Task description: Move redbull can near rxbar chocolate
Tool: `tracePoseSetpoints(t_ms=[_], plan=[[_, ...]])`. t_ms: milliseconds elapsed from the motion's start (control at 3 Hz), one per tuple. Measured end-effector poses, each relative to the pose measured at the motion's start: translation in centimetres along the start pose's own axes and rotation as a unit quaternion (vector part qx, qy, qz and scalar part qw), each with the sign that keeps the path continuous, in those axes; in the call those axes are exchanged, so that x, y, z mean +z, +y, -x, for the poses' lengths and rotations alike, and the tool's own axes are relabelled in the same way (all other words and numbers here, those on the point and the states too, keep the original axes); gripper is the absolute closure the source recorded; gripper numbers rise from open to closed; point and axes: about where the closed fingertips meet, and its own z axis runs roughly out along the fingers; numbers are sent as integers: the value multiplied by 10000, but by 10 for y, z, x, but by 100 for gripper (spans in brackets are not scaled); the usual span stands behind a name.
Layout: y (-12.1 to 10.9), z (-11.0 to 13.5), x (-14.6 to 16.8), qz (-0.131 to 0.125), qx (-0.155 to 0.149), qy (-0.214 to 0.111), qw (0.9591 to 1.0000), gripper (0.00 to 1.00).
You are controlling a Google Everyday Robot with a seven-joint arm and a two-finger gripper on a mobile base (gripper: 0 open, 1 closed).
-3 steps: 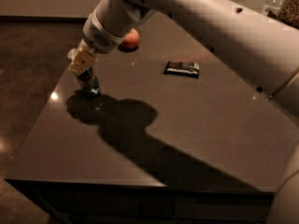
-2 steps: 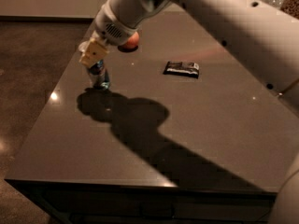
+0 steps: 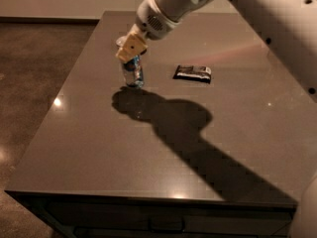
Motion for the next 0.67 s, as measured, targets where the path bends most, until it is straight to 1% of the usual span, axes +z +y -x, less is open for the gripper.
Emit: tracePoseSetpoints(t_ms=[333,667], plan=[[-23,-25,-9,-74,290,-2,9996,100],[-47,-49,-20,-212,596,-72,9980,100]])
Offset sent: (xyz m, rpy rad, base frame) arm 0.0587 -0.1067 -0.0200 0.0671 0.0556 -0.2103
